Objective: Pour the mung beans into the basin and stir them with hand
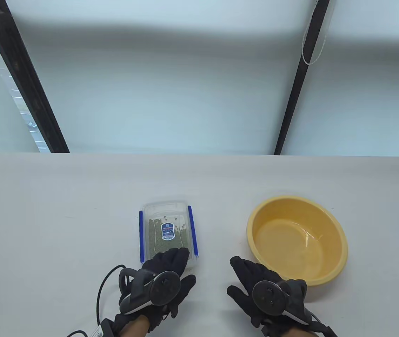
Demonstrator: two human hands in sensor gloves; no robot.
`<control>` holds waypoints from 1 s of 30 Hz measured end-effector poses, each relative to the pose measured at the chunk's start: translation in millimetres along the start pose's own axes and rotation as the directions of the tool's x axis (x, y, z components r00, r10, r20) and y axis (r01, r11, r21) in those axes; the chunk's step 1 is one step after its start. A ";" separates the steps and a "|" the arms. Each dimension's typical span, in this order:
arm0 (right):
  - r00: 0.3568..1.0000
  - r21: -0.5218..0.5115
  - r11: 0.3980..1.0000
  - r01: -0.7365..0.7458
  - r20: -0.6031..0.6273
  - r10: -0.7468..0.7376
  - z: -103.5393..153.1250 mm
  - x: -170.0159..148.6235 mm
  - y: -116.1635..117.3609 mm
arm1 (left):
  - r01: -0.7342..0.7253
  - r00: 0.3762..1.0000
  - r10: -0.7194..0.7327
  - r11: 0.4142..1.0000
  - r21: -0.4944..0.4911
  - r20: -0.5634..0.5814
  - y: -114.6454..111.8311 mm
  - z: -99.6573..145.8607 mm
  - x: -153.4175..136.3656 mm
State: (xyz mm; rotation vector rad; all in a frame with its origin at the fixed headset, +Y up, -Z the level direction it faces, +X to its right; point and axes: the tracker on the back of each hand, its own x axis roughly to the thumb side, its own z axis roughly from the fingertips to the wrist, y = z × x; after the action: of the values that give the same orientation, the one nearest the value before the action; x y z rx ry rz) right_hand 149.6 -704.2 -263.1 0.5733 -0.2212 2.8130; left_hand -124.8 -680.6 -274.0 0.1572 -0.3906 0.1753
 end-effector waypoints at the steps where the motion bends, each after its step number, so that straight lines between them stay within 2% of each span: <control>1: 1.000 0.002 1.000 0.001 0.000 -0.001 0.3 -0.4 0.1 | 0.009 1.000 -0.009 1.000 0.003 -0.015 0.9 -0.4 -3.2; 5: 1.000 -0.005 1.000 0.018 0.004 -0.018 1.8 -2.1 -1.3 | 0.035 0.985 -0.030 0.999 0.029 -0.173 2.7 -3.6 -31.3; 8: 0.999 -0.019 0.999 0.029 0.018 -0.029 3.1 -0.4 -4.1 | 0.010 0.910 -0.020 1.000 -0.025 -0.415 -7.5 -8.3 -76.2; 10: 0.999 -0.018 0.999 0.044 0.028 -0.043 3.8 1.0 -4.5 | -0.158 0.824 0.099 0.986 -0.059 -0.558 -25.5 -10.2 -105.3; 12: 0.998 -0.012 0.998 0.060 0.034 -0.060 4.3 1.9 -4.1 | -0.441 0.674 0.321 0.898 -0.014 -0.665 -49.4 -11.2 -127.6; 13: 0.997 -0.008 0.998 0.065 0.036 -0.065 4.4 1.9 -3.4 | -0.587 0.568 0.437 0.809 0.029 -0.697 -61.9 -11.6 -134.4; 14: 0.997 -0.005 0.998 0.067 0.036 -0.067 4.4 2.0 -3.2 | -0.668 0.504 0.508 0.742 0.057 -0.699 -68.7 -11.5 -137.1; 15: 0.997 0.002 0.997 0.073 0.034 -0.073 4.3 1.9 -2.9 | -0.748 0.405 0.599 0.652 0.127 -0.691 -74.4 -11.6 -138.5; 16: 0.996 0.009 0.997 0.082 0.032 -0.083 4.2 1.6 -2.5 | -0.771 0.334 0.641 0.607 0.191 -0.691 -75.3 -11.7 -138.2; 17: 0.995 0.014 0.996 0.093 0.028 -0.093 4.1 1.1 -2.2 | -0.767 0.299 0.649 0.599 0.229 -0.699 -73.0 -10.8 -138.2; 18: 0.994 0.019 0.994 0.105 0.025 -0.105 4.0 0.6 -1.8 | -0.746 0.309 0.642 0.621 0.240 -0.702 -70.6 -10.3 -138.8; 19: 0.992 0.026 0.992 0.122 0.020 -0.122 3.9 -0.1 -1.4 | -0.734 0.342 0.618 0.646 0.208 -0.708 -69.9 -10.2 -140.2; 20: 0.991 0.030 0.990 0.136 0.015 -0.137 3.7 -0.9 -1.2 | -0.758 0.340 0.607 0.629 0.173 -0.718 -70.0 -8.9 -141.7; 22: 0.987 0.035 0.987 0.160 0.006 -0.160 3.4 -2.6 -0.9 | -0.832 0.244 0.629 0.527 0.175 -0.738 -74.7 -5.3 -143.6; 24: 0.984 0.039 0.983 0.177 -0.003 -0.177 3.1 -3.8 -0.7 | -0.873 0.185 0.642 0.456 0.176 -0.744 -79.8 -2.0 -146.0; 27: 0.980 0.048 0.979 0.198 -0.015 -0.198 2.5 -6.3 0.1 | -0.890 0.157 0.674 0.414 0.192 -0.722 -81.1 2.1 -148.1; 28: 0.978 0.053 0.976 0.209 -0.021 -0.208 2.0 -7.2 0.8 | -0.893 0.168 0.686 0.411 0.186 -0.708 -78.4 2.4 -147.7; 30: 0.970 0.066 0.968 0.243 -0.039 -0.241 1.0 -9.1 2.0 | -0.882 0.216 0.682 0.443 0.160 -0.698 -71.7 3.9 -145.1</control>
State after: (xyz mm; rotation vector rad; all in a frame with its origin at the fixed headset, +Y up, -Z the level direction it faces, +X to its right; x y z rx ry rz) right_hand 157.4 -708.3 -266.0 0.5326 -0.0425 2.5978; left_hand -243.9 -771.4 -335.6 -0.4407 0.3324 1.2180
